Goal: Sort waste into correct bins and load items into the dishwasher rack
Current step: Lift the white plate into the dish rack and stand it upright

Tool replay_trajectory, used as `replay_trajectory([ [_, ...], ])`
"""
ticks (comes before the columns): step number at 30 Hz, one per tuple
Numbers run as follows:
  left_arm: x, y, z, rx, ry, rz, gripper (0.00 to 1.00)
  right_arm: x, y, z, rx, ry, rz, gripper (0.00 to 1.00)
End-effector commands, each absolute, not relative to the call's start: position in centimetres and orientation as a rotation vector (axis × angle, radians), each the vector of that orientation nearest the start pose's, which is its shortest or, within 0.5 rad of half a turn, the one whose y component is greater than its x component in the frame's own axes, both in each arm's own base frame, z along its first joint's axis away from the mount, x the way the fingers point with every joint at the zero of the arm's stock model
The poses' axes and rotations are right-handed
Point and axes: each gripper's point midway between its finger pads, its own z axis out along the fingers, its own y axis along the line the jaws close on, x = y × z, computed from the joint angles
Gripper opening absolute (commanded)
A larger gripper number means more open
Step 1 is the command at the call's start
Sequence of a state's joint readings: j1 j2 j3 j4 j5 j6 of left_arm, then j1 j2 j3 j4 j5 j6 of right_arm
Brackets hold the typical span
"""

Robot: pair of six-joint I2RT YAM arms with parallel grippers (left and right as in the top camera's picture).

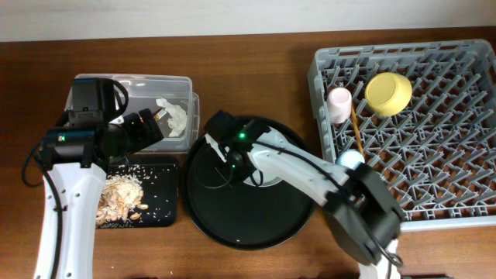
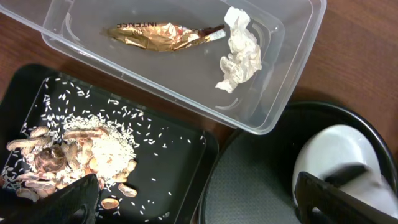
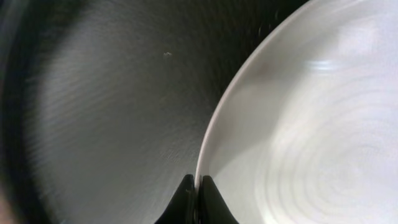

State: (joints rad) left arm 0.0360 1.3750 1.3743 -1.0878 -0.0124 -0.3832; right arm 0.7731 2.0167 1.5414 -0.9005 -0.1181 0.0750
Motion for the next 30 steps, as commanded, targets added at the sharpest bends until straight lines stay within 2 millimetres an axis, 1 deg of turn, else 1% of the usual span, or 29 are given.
replay_trajectory([
  [1,32.7,1.7,21.8,-0.571,2.586,-0.086,0.99,28.9,31.6,17.8,-1.029,2.557,0.461,0.04],
  [2,32.7,1.7,21.8,-0.572,2.586,-0.086,0.99,28.9,29.8,21.5,-0.970,2.496,0.478,0.04],
  [3,32.7,1.7,21.8,-0.572,2.586,-0.086,0.99,29.2,27.5,24.2,-0.899,2.460,0.480,0.04],
  [4,32.7,1.7,21.8,-0.571,2.586,-0.086,0.99,29.5,25.7,25.7,-0.841,2.444,0.475,0.04],
  [5,32.7,1.7,21.8,-0.571,2.586,-0.086,0.99,30.0,21.7,28.1,-0.739,2.422,0.446,0.04],
  [6,32.7,1.7,21.8,-0.572,2.586,-0.086,0.99,30.2,19.0,29.1,-0.693,2.412,0.416,0.04],
  [7,32.7,1.7,21.8,-0.571,2.586,-0.086,0.99,30.4,15.9,29.9,-0.633,2.413,0.393,0.04],
  [8,32.7,1.7,21.8,-0.571,2.586,-0.086,0.99,30.2,11.6,30.7,-0.585,2.407,0.409,0.04],
  [9,32.7,1.7,21.8,-0.572,2.586,-0.086,0.99,30.0,9.4,30.7,-0.553,2.416,0.438,0.04],
  [10,32.7,1.7,21.8,-0.571,2.586,-0.086,0.99,29.9,6.4,30.4,-0.456,2.448,0.472,0.04],
  [11,32.7,1.7,21.8,-0.572,2.586,-0.086,0.99,29.9,4.1,29.9,-0.376,2.473,0.501,0.04],
  [12,32.7,1.7,21.8,-0.571,2.586,-0.086,0.99,29.8,2.4,29.5,-0.334,2.481,0.546,0.04],
  [14,32.7,1.7,21.8,-0.572,2.586,-0.086,0.99,30.0,-0.1,28.5,-0.269,2.486,0.621,0.04],
  [16,32.7,1.7,21.8,-0.571,2.586,-0.086,0.99,30.6,-1.1,27.4,-0.262,2.454,0.790,0.04],
  [19,32.7,1.7,21.8,-0.571,2.586,-0.086,0.99,31.8,-0.7,25.8,-0.257,2.408,1.017,0.04],
  [21,32.7,1.7,21.8,-0.571,2.586,-0.086,0.99,32.6,-0.5,25.1,-0.231,2.388,1.115,0.04],
  [22,32.7,1.7,21.8,-0.571,2.586,-0.086,0.99,33.0,-0.4,24.8,-0.247,2.362,1.157,0.04],
  [24,32.7,1.7,21.8,-0.571,2.586,-0.086,0.99,33.5,-0.3,24.2,-0.226,2.348,1.211,0.04],
  [26,32.7,1.7,21.8,-0.571,2.586,-0.086,0.99,33.6,-0.4,23.9,-0.242,2.348,1.209,0.04],
  [30,32.7,1.7,21.8,-0.572,2.586,-0.086,0.99,33.6,-0.4,23.9,-0.240,2.351,1.208,0.04],
])
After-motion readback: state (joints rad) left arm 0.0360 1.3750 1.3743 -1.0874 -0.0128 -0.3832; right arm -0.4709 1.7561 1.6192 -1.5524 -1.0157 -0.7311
